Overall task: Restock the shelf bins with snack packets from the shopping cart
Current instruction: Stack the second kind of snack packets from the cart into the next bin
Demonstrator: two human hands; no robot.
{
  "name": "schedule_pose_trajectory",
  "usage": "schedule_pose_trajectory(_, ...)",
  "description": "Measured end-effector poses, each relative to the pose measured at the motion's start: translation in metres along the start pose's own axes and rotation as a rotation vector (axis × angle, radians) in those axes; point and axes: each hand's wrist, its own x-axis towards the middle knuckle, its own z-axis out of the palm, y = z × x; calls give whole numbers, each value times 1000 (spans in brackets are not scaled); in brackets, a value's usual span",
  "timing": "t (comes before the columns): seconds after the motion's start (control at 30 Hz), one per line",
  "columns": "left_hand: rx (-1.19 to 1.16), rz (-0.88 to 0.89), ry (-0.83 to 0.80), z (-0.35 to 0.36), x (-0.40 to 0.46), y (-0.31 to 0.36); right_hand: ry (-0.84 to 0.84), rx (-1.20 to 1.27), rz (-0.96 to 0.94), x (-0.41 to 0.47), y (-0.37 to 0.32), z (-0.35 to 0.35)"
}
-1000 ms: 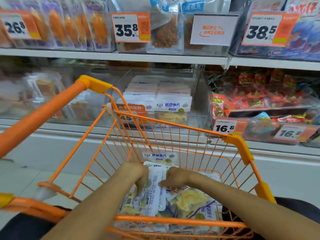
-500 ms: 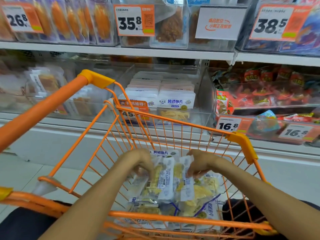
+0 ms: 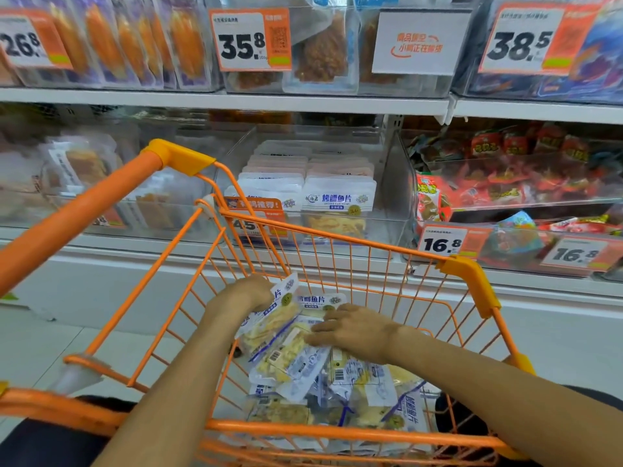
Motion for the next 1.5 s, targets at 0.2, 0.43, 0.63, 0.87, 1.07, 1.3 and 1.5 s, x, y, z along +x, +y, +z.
schedule_pose_trajectory(0.2, -192, 135, -60, -9, -7, 2, 378, 417, 240, -8, 7, -39)
schedule_pose_trajectory(0.43, -363, 140, -142, -15, -12, 3, 482, 532, 345, -20, 18, -50)
schedule_pose_trajectory(0.63, -688, 153, -170, -19, -21, 2, 549, 947, 466, -33, 32, -61)
schedule_pose_trajectory(0.87, -526, 404, -35, -13, -26, 7, 523, 1431, 579, -41, 26, -62)
schedule_pose_trajectory(1.07, -377, 143, -68, -6, -13, -6, -311, 734, 758, -40, 15, -34)
schedule_pose_trajectory(1.3, -532, -52, -4, -5, -15, -3, -506, -1, 188, -44, 16, 8)
schedule_pose_trajectory(1.5, -714, -52, 4, -14, -15, -5, -263, 543, 271, -45, 13, -32)
